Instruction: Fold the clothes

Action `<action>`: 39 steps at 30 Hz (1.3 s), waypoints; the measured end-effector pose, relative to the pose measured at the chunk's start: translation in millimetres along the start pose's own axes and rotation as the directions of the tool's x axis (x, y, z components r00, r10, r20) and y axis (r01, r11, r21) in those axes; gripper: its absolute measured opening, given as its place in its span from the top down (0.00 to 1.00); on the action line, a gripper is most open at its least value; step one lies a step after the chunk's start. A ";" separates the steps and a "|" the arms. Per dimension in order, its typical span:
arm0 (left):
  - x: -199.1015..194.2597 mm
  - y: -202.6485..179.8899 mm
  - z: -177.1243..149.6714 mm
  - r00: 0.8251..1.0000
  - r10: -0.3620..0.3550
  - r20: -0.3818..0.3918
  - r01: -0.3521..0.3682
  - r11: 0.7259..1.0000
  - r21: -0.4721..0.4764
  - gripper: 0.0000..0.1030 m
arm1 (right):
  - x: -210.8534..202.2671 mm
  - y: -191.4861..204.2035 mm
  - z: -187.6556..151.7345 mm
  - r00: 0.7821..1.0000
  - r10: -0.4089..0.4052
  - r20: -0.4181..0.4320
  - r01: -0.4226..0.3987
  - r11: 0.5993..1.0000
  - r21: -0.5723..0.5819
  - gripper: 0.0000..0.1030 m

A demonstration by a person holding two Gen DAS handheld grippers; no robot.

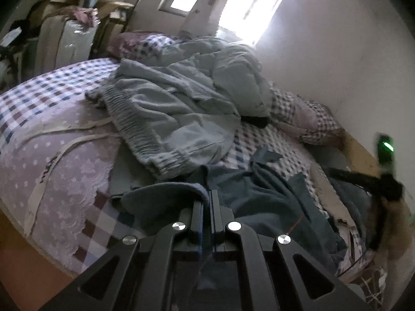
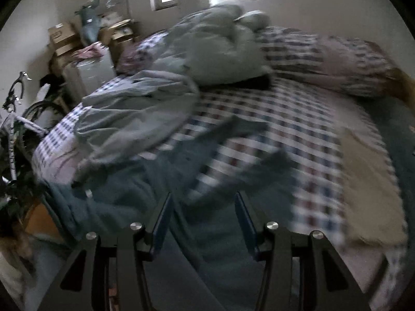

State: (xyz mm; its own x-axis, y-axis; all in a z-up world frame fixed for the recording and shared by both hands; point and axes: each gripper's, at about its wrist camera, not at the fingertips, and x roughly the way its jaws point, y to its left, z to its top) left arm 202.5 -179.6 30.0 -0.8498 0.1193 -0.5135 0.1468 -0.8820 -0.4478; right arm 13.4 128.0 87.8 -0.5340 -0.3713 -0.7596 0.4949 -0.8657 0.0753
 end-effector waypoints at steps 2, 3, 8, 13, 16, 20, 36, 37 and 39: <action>2.4 -3.9 -1.1 0.999 -0.033 0.002 0.033 0.999 0.017 0.97 | 33.1 15.2 17.7 0.999 0.030 -0.024 -0.030 0.999 -0.011 0.49; 4.8 -4.8 -2.0 0.999 -0.041 -0.009 0.041 0.999 0.020 0.97 | 48.8 21.3 25.7 0.999 0.039 -0.038 -0.039 0.999 -0.012 0.49; 7.9 -4.9 -2.9 0.998 -0.060 -0.028 0.061 0.998 0.020 0.97 | 122.2 39.6 48.9 0.993 0.033 -0.116 -0.036 0.999 -0.028 0.49; 7.9 -0.1 -1.6 0.997 -0.075 -0.027 0.075 0.997 0.001 0.97 | 177.3 46.7 51.3 0.978 0.010 -0.210 -0.021 0.998 -0.052 0.52; 8.0 2.7 -0.8 0.996 -0.082 -0.026 0.082 0.997 -0.010 0.97 | 197.2 48.4 47.0 0.968 -0.006 -0.249 -0.012 0.997 -0.072 0.83; 7.9 4.3 -0.4 0.996 -0.089 -0.024 0.088 0.996 -0.018 0.97 | 193.6 38.1 42.0 0.976 0.003 -0.219 -0.014 0.999 -0.051 0.97; 4.9 -10.2 -3.9 0.996 -0.086 -0.007 0.086 0.996 0.016 0.97 | 47.3 -85.6 7.6 0.991 -0.132 0.023 0.126 0.976 0.178 0.98; 4.2 -11.2 -4.0 0.996 -0.086 -0.004 0.086 0.996 0.018 0.97 | 38.9 -96.1 0.1 0.990 -0.142 0.024 0.135 0.971 0.197 0.98; 2.9 -12.4 -4.1 0.996 -0.088 0.002 0.088 0.996 0.020 0.97 | 26.0 -110.5 -14.2 0.986 -0.163 0.019 0.155 0.962 0.223 0.98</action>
